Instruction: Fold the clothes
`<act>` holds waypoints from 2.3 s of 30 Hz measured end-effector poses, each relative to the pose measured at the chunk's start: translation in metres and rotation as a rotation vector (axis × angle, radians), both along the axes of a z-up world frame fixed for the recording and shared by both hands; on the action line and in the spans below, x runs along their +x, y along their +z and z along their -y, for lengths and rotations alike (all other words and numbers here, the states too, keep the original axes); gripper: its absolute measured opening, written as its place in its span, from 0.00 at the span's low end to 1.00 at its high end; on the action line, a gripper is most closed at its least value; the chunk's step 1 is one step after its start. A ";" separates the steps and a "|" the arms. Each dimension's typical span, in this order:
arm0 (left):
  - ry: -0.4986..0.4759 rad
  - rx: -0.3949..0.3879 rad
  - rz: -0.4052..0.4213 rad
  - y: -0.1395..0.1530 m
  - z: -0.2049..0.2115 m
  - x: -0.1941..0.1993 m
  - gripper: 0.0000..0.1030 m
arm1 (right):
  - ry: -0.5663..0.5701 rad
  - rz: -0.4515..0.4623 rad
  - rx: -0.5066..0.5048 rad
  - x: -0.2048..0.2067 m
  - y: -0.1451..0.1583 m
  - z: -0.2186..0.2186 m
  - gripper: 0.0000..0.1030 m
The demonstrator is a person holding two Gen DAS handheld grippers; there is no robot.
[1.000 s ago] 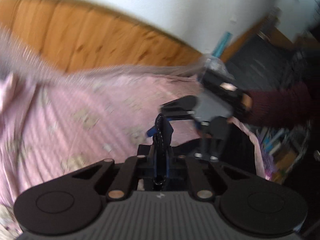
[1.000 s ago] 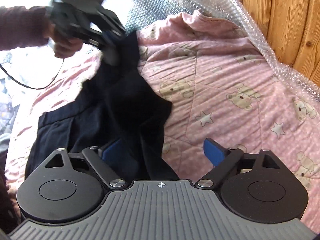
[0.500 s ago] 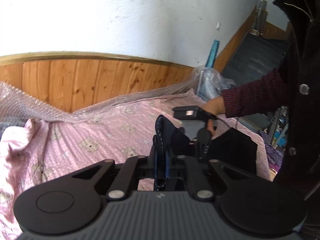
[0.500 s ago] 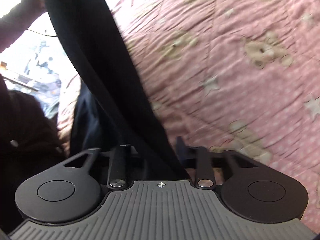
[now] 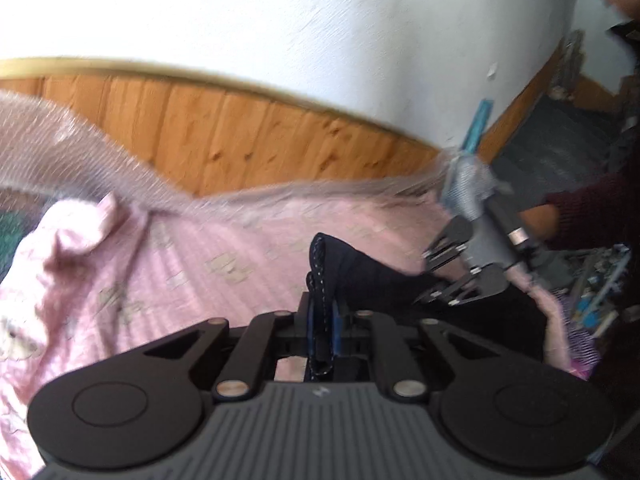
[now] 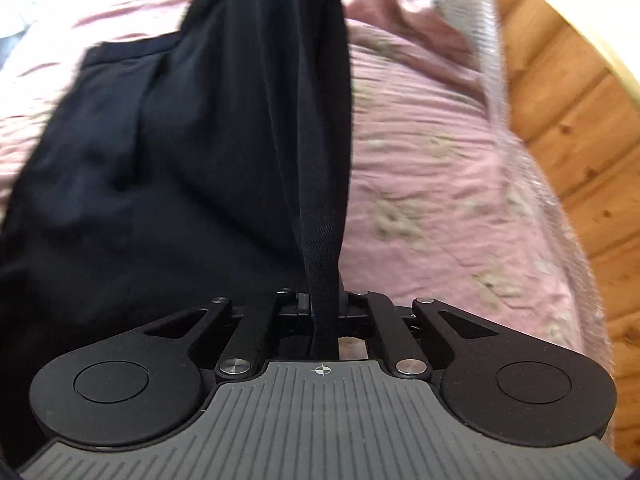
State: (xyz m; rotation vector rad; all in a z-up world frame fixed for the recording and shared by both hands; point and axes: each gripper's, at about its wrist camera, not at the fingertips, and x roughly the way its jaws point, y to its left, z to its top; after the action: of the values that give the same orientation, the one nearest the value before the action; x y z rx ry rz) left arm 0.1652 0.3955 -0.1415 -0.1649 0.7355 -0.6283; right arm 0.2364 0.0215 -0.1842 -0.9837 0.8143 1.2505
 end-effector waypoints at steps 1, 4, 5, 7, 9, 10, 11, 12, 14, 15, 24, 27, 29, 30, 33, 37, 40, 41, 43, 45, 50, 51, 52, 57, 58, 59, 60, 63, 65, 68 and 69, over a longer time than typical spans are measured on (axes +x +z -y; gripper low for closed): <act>0.021 0.017 -0.073 -0.019 -0.002 0.009 0.12 | -0.016 0.051 -0.009 -0.002 -0.004 -0.002 0.42; 0.072 0.071 -0.198 -0.056 -0.010 0.020 0.13 | -0.104 0.060 -0.058 0.007 -0.018 0.005 0.48; 0.102 0.065 -0.215 -0.059 -0.015 0.018 0.18 | -0.148 0.063 -0.034 0.010 -0.012 0.009 0.53; 0.177 0.033 -0.221 -0.057 -0.027 0.011 0.27 | -0.251 0.046 0.024 0.013 -0.003 0.022 0.59; 0.264 -0.024 -0.198 -0.044 -0.036 0.004 0.35 | -0.361 0.021 0.086 0.016 0.006 0.036 0.57; 0.274 -0.071 -0.173 -0.035 -0.035 0.001 0.38 | -0.415 0.008 0.118 0.017 0.011 0.043 0.53; 0.280 -0.120 -0.147 -0.026 -0.034 -0.002 0.48 | -0.470 -0.005 0.149 0.018 0.015 0.050 0.50; 0.270 -0.167 -0.121 -0.018 -0.029 -0.002 0.54 | -0.525 -0.018 0.180 0.019 0.020 0.057 0.48; 0.226 -0.229 -0.115 -0.018 -0.007 0.002 0.70 | -0.654 -0.078 0.222 0.017 0.017 0.067 0.44; 0.190 -0.233 -0.144 -0.024 0.009 0.006 0.70 | -0.723 -0.114 0.238 0.014 0.013 0.070 0.44; 0.173 -0.068 -0.230 -0.033 0.062 -0.035 0.35 | -0.760 -0.191 0.119 -0.118 -0.030 0.051 0.51; 0.195 -0.007 -0.225 -0.027 0.071 -0.054 0.04 | -0.652 -0.258 0.177 -0.155 -0.028 0.045 0.72; 0.210 0.033 -0.221 -0.022 0.077 -0.066 0.13 | -0.616 -0.253 0.200 -0.167 -0.022 0.047 0.56; 0.218 0.053 -0.219 -0.020 0.080 -0.073 0.26 | -0.642 -0.235 0.225 -0.167 -0.015 0.054 0.49; 0.240 0.113 -0.213 -0.014 0.089 -0.092 0.68 | -0.816 -0.141 0.334 -0.164 0.011 0.097 0.47; 0.253 0.209 -0.268 -0.028 0.108 -0.121 0.70 | -1.082 0.029 0.349 -0.166 0.020 0.176 0.49; 0.263 0.282 -0.311 -0.039 0.122 -0.143 0.62 | -1.190 0.083 0.245 -0.186 -0.006 0.232 0.49; 0.266 0.306 -0.325 -0.043 0.127 -0.150 0.61 | -1.206 0.074 0.212 -0.196 -0.017 0.251 0.51; 0.272 0.355 -0.353 -0.051 0.136 -0.164 0.60 | -1.217 0.037 0.236 -0.220 -0.024 0.284 0.54; 0.278 0.403 -0.382 -0.058 0.145 -0.179 0.60 | -1.230 0.004 0.241 -0.240 -0.022 0.306 0.55; 0.301 0.433 -0.395 -0.062 0.172 -0.199 0.62 | -1.229 -0.006 0.305 -0.260 -0.008 0.324 0.53; 0.309 0.409 -0.378 -0.057 0.179 -0.197 0.63 | -1.235 -0.004 0.327 -0.259 -0.001 0.328 0.52; 0.316 0.384 -0.362 -0.052 0.186 -0.195 0.71 | -1.246 0.014 0.355 -0.259 0.006 0.332 0.54; 0.374 0.305 -0.330 -0.044 0.213 -0.184 0.84 | -1.418 0.110 0.308 -0.245 -0.010 0.373 0.61; 0.405 0.329 -0.372 -0.057 0.213 -0.180 0.84 | -1.442 0.104 0.304 -0.246 -0.021 0.384 0.64; 0.429 0.359 -0.386 -0.066 0.211 -0.182 0.82 | -1.437 0.100 0.320 -0.251 -0.029 0.393 0.64; 0.452 0.390 -0.396 -0.075 0.208 -0.185 0.86 | -1.423 0.100 0.313 -0.254 -0.032 0.397 0.63; 0.425 0.418 -0.408 -0.076 0.207 -0.190 0.87 | -1.401 0.081 0.282 -0.258 -0.038 0.408 0.63; 0.417 0.344 -0.422 -0.067 0.199 -0.188 0.76 | -1.425 0.039 0.265 -0.252 -0.036 0.415 0.63; 0.422 0.180 -0.305 -0.031 0.197 -0.174 0.87 | -1.480 0.044 0.262 -0.231 -0.018 0.417 0.45; 0.411 0.148 -0.272 -0.025 0.200 -0.163 0.89 | -1.497 0.078 0.288 -0.221 -0.010 0.418 0.47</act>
State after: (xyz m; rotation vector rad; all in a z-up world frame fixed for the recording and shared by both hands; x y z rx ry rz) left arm 0.0017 0.1954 -0.1668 -0.2599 0.9743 -0.1584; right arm 0.0153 -0.3963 -0.1946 -0.0142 0.9426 0.0012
